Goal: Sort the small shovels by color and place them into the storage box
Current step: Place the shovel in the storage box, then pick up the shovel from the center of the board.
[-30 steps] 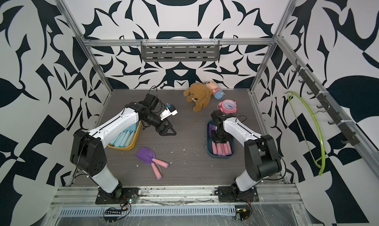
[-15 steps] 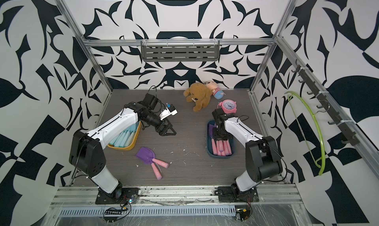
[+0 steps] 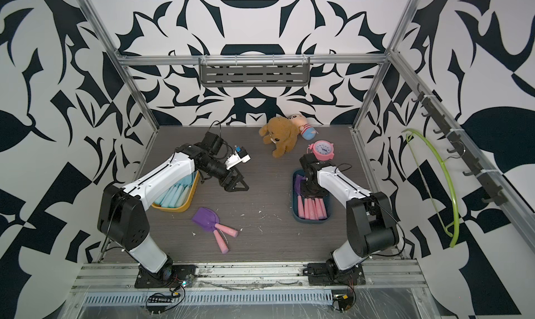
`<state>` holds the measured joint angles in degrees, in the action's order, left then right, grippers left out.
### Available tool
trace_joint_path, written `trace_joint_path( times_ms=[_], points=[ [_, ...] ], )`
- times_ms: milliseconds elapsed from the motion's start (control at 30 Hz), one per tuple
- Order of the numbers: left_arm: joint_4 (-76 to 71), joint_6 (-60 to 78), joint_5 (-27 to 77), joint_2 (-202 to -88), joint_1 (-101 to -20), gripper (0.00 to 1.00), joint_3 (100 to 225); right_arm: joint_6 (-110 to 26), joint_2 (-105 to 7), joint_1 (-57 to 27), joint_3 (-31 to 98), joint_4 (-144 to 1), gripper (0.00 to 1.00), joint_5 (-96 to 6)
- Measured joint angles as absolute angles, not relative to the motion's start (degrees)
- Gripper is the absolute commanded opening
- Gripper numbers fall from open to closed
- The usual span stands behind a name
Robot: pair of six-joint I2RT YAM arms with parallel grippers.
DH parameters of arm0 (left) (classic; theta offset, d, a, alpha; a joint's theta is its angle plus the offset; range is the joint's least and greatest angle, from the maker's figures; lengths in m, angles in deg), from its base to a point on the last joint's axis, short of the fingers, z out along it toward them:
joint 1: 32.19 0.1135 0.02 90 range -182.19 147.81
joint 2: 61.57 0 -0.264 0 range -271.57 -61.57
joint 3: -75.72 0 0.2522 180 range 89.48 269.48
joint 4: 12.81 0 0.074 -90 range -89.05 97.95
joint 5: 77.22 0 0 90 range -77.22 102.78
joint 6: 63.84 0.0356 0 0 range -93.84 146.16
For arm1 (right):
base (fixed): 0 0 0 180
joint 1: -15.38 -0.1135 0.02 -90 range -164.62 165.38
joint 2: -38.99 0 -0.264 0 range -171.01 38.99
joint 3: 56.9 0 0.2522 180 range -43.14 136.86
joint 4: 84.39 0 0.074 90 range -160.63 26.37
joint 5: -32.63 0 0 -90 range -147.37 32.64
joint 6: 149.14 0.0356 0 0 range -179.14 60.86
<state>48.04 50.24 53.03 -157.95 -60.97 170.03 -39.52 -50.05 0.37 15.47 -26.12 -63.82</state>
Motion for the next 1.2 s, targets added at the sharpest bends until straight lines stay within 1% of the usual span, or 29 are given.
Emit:
trace_joint_path(
  times_ms=[200,367,500,600,700,867,1067,1200],
  points=[
    [48.2,52.2,52.4,-157.4,-60.9,0.90,169.8,-39.7,-46.0,0.4,16.1,-24.5,0.32,-61.4],
    [50.8,57.7,52.0,-153.4,-59.5,0.92,167.9,-39.8,-40.7,-0.5,19.9,-23.7,0.32,-58.2],
    [54.2,64.0,51.6,-147.6,-56.3,0.94,164.7,-39.7,-39.4,-5.0,24.4,-22.9,0.33,-58.3],
    [56.9,68.3,51.5,-142.6,-52.6,0.95,161.5,-39.7,-40.3,-11.5,27.7,-22.6,0.33,-58.8],
    [59.8,71.9,51.3,-138.4,-47.7,0.95,158.6,-39.8,-44.1,-19.8,32.1,-22.4,0.33,-59.1],
    [64.9,77.0,49.9,-132.2,-40.5,0.95,154.6,-40.9,-55.1,-32.5,40.6,-23.4,0.33,-58.5],
    [73.5,84.4,49.2,-125.3,-32.2,0.95,152.7,-43.5,-66.8,-42.1,46.5,-24.3,0.34,-54.7],
    [77.0,87.4,48.2,-123.9,-28.4,0.95,151.2,-44.7,-72.5,-46.0,49.4,-24.2,0.34,-52.1]
  ],
)
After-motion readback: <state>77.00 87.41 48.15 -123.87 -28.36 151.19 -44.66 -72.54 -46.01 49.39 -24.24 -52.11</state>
